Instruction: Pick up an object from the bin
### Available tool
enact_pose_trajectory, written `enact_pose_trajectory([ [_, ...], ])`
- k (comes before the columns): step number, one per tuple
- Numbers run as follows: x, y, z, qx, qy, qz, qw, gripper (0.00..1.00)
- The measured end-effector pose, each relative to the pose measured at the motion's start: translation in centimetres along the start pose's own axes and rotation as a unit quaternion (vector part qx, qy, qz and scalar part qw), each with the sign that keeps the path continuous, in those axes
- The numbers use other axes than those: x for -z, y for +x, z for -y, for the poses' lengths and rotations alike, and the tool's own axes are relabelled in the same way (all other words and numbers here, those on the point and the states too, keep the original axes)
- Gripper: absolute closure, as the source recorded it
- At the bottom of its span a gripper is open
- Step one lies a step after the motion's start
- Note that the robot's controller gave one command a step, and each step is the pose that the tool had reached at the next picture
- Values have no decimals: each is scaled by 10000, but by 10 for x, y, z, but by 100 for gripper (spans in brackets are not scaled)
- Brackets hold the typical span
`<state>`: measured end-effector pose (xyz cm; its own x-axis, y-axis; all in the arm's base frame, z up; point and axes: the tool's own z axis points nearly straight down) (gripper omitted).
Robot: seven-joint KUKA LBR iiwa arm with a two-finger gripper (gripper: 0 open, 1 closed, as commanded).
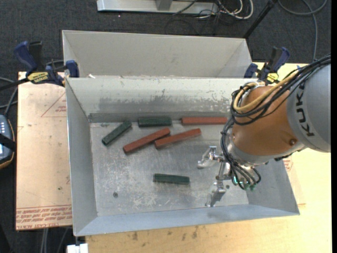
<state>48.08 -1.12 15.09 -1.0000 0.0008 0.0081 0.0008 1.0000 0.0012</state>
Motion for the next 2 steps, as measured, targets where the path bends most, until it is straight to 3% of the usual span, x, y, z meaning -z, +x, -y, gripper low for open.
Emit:
enact_pose_trajectory([
  [1, 4, -2, 0, 3, 2, 39, 10000, 0],
  [2, -72, -46, -59, 413, -9, 127, 9991, 100],
])
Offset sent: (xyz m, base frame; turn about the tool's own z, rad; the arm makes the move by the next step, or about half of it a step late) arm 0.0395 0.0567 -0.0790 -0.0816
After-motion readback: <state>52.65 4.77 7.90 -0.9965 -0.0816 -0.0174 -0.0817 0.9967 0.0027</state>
